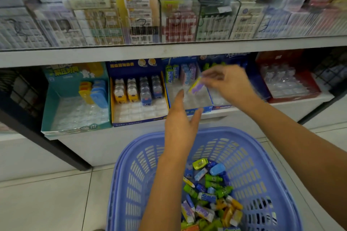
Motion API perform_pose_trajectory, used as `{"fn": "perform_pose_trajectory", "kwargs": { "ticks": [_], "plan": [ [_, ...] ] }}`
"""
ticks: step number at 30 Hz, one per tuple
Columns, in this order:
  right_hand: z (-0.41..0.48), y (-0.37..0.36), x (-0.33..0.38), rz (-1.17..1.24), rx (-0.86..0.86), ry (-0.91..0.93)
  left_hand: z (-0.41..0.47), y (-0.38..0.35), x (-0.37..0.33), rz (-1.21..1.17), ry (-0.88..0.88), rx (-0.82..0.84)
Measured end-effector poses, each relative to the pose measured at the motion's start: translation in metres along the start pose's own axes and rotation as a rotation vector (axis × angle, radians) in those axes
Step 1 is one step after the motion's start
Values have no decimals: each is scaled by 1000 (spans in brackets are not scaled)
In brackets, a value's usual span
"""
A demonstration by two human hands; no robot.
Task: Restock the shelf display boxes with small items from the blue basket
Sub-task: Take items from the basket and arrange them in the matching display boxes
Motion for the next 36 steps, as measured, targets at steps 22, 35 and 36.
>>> {"fn": "perform_pose_trajectory", "kwargs": {
  "ticks": [22, 35, 36],
  "plan": [
    [93, -35, -62, -503, 397, -161, -6, -43, 0, 350, -138, 162],
    [39, -36, -37, -740, 220, 81, -15, -32, 4, 162, -135, 179],
    [24, -31, -29, -639, 163, 117, -19, -24, 5, 119, -130, 98]
  ]
}}
Point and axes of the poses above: each hand's wrist, its own z-axis towards the middle knuckle, its own y-axis out of the back of the hand, x = y × z, the point moved 10 cm from there along z, towards the middle knuckle, and after that the axes turned 15 degrees about z, right-handed, at the moved point
